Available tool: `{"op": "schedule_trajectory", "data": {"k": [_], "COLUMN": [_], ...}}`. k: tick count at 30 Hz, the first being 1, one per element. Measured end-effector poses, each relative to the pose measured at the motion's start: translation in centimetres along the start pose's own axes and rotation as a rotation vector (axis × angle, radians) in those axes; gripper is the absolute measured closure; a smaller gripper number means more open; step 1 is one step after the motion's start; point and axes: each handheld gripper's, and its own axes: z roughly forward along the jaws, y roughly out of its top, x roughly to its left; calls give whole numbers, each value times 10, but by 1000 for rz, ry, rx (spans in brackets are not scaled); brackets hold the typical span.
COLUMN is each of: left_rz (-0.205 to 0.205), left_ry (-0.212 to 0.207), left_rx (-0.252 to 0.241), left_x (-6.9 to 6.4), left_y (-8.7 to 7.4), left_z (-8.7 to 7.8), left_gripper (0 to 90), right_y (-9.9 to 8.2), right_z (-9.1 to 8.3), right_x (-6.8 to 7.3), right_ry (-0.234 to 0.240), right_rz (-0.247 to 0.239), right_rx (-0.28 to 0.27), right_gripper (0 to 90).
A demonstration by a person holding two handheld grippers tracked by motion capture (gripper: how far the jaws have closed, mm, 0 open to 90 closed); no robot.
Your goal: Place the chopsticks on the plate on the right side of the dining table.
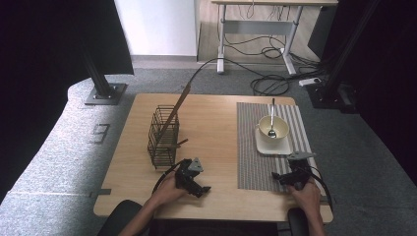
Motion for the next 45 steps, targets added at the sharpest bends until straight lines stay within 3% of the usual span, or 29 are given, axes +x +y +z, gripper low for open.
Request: {"op": "schedule_trajectory", "data": {"k": [28,34,45], "left_rz": [1,-2,-1], "left_ry": [0,0,0], "left_rx": [0,-3,-3], "left_x": [0,0,0], "left_y": [0,0,0], "left_z": [0,0,0], "left_gripper": [0,0,0], "right_y": [-1,-1,12], "right_z": [-1,-3,-19], "right_x": [2,4,17], "right_ry": [-9,13,22], "right_rz": [11,17,44], "right_rx": [-2,-9,-56], "right_gripper": [0,0,0]}}
